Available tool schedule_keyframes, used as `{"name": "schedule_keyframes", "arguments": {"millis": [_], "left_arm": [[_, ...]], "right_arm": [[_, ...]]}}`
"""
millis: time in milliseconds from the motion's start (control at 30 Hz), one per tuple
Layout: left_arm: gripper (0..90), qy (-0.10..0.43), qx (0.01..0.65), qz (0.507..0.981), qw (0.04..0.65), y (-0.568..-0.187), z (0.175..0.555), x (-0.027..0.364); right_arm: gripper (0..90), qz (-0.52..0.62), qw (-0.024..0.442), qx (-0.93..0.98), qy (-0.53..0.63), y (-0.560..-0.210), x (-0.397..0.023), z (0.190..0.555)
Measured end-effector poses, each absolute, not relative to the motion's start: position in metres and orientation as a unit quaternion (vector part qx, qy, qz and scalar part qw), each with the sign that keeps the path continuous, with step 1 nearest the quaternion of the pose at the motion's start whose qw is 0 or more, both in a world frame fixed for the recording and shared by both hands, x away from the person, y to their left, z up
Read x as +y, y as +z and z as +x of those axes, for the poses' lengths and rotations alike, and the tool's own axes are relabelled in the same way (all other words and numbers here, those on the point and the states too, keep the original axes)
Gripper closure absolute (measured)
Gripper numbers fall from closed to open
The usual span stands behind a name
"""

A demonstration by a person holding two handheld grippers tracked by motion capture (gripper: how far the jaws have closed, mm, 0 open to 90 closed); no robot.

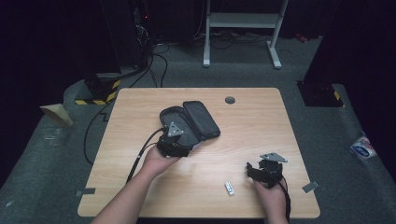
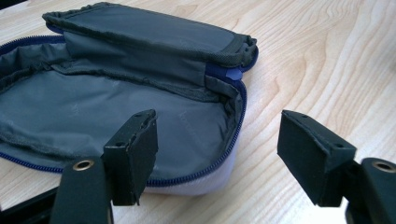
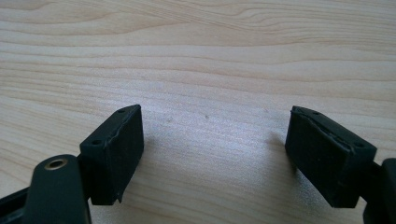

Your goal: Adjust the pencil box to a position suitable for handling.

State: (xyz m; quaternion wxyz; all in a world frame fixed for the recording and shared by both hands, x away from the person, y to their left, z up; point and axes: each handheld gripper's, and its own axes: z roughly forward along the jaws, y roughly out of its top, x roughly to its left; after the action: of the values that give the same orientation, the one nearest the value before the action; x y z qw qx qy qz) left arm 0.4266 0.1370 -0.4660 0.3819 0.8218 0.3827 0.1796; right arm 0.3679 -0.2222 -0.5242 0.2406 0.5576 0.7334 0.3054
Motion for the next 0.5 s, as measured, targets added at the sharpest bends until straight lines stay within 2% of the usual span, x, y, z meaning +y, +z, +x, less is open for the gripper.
{"name": "schedule_keyframes", "arguments": {"millis": [500], "left_arm": [[44.1, 0.194, 0.38, 0.832, 0.355, -0.489, 0.423, 0.133]], "right_arm": [[20.3, 0.557, 0.241, 0.734, 0.307, -0.524, -0.222, 0.368]]}}
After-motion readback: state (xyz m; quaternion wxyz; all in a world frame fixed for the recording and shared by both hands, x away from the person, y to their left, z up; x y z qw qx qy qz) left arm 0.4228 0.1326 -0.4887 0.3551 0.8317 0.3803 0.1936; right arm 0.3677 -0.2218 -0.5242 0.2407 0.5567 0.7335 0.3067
